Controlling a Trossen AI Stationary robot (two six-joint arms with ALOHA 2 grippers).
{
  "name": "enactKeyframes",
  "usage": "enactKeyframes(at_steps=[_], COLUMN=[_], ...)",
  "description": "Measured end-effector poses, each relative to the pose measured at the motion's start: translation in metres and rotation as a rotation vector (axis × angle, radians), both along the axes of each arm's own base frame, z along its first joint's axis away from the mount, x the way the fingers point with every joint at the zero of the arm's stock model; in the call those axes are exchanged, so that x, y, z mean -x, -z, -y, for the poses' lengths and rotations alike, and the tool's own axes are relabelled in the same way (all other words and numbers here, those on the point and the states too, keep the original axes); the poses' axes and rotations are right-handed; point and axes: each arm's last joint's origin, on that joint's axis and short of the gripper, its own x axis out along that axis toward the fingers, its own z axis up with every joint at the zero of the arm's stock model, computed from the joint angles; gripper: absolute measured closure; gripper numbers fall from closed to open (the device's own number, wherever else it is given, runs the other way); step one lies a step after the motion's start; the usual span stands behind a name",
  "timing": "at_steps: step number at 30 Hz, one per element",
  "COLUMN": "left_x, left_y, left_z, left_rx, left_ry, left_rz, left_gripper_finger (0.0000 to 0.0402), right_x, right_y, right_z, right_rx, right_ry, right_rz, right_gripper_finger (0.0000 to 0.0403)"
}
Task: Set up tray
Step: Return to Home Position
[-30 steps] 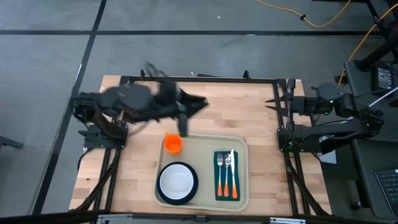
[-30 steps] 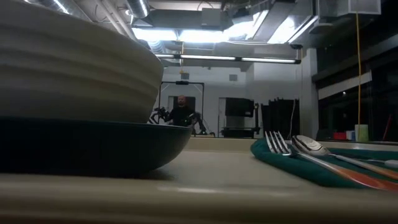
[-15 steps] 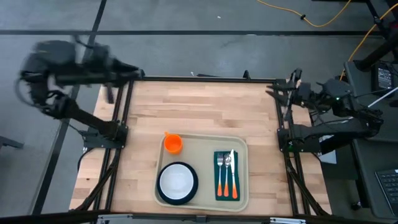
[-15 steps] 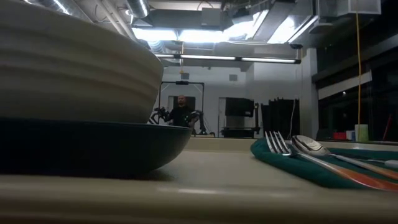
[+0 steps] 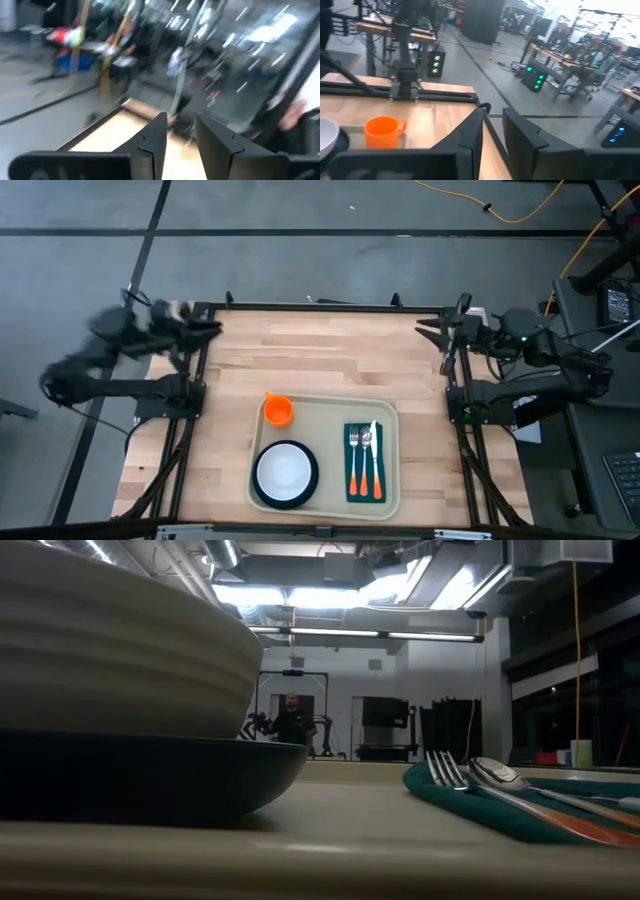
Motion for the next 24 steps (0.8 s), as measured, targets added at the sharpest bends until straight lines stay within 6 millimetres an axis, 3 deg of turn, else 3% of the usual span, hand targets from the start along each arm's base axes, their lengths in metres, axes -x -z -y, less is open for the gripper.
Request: enactKeyframes(at_steps=[6, 10, 13, 18, 24], left_x=[-0.039, -0.044, -0.044, -0.048, -0.054], left_y=[0.127, 0.187, 0.210, 0.214, 0.236], left_z=[-0.006, -0.007, -0.007, -0.003, 0.003], left_rx=[0.123, 0.211, 0.279, 0.204, 0.221], left_ry=[0.094, 0.129, 0.099, 0.062, 0.187], left_rz=[0.323, 0.482, 0.527, 0.418, 0.207], left_gripper_finger=[0.0310, 0.0307, 0.0307, 0.0311, 0.0307], right_x=[-0.009, -0.012, -0.012, -0.011, -0.011], right_y=[0.003, 0.006, 0.006, 0.010, 0.011], right_z=[-0.001, -0.001, -0.001, -0.001, -0.001], right_rx=[-0.011, -0.032, -0.036, -0.052, -0.039], right_ry=[-0.054, -0.051, -0.051, -0.048, -0.050], right_rz=[-0.027, -0.047, -0.052, -0.086, -0.102], right_gripper_finger=[0.0323, 0.0323, 0.0323, 0.0323, 0.0323])
